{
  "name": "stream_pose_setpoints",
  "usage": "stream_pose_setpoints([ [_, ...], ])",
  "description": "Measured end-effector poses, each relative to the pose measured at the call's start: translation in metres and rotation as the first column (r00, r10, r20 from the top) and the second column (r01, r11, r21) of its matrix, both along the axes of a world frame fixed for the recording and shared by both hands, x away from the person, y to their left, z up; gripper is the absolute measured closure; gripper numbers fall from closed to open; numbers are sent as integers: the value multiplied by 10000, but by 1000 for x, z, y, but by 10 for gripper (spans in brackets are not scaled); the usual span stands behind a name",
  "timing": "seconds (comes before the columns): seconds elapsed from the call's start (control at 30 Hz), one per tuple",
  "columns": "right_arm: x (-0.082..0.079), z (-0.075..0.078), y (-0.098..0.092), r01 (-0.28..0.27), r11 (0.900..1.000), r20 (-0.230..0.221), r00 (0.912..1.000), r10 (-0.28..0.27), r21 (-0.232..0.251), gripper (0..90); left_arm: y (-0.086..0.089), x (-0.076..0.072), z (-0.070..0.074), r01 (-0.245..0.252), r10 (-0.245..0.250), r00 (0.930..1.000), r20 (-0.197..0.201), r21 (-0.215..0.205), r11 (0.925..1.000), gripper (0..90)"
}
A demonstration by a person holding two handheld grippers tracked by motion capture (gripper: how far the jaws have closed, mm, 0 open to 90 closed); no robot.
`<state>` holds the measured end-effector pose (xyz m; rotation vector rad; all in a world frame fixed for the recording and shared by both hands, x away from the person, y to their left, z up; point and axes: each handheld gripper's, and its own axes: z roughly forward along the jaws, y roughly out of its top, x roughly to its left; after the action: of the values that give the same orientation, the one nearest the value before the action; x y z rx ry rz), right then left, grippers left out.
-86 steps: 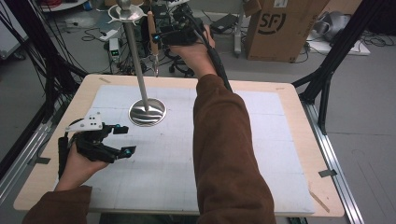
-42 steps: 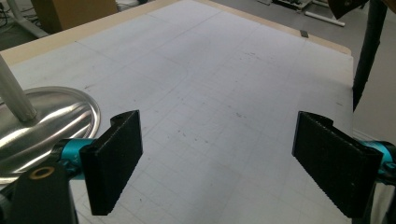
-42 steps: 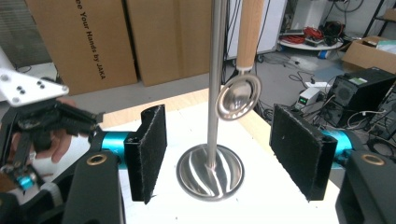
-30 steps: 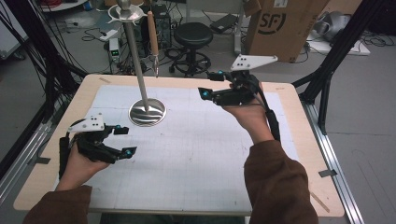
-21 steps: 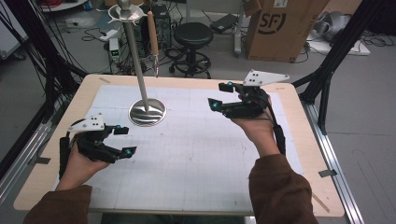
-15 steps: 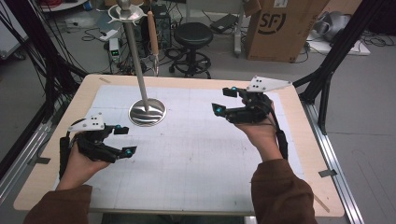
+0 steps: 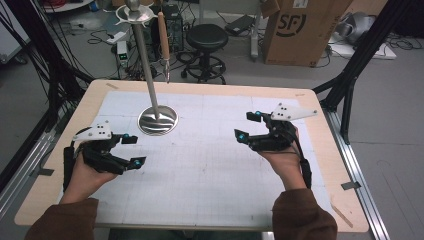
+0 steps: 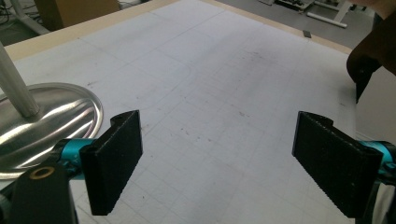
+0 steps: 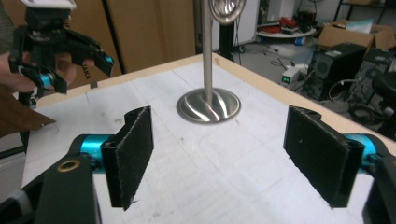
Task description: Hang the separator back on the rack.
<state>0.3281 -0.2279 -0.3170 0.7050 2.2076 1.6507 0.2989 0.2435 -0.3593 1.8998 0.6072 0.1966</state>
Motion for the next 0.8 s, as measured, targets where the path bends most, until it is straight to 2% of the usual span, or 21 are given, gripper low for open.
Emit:
stream_pose_setpoints([
  [0.23,-6,-15,-3,119,9999,-246,9996,-119,-1,199,0,-1,0,-17,17,10000,26,21,10000,167],
  [0.43,-9,-25,-1,119,9999,-173,9998,-119,-23,187,1,-2,0,-11,11,10000,84,51,10000,167],
  [0.6,-11,-33,-1,52,10000,-329,9994,-54,-65,177,-1,-1,-1,-26,24,10000,86,152,9999,167],
  [0.8,-11,-41,-8,303,9995,-501,9983,-301,24,174,-2,-1,-2,-18,17,10000,66,137,9999,168],
])
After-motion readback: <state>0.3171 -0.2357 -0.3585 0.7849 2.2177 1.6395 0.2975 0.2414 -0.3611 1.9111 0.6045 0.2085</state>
